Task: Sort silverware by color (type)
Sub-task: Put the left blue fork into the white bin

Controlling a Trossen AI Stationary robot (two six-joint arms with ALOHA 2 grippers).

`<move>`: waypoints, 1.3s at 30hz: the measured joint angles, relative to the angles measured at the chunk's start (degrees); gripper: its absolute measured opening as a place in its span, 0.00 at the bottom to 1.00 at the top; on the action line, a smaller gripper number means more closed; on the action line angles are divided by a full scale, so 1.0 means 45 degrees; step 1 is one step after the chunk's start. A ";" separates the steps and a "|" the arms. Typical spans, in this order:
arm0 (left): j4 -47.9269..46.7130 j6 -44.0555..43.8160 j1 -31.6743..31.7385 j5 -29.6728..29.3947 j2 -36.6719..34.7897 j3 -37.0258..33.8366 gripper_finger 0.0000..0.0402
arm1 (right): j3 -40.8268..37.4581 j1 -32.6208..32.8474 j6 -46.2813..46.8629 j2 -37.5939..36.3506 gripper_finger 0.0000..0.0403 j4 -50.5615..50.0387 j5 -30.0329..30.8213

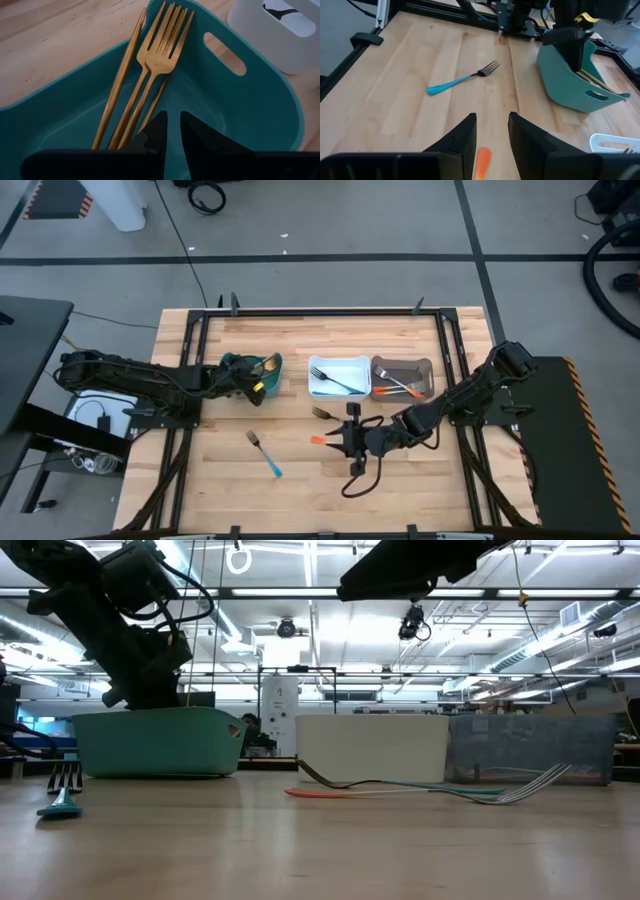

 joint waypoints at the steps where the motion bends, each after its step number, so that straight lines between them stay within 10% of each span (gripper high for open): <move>1: -0.0001 0.0000 0.0000 0.0000 0.0000 0.0000 0.15 | 0.0000 -0.0001 0.0001 0.0000 0.30 -0.0003 0.0001; 39: 0.0000 0.0003 0.0004 0.0000 0.0000 0.0000 0.15 | 0.0000 -0.0287 0.0204 0.0000 0.30 -0.0094 0.0034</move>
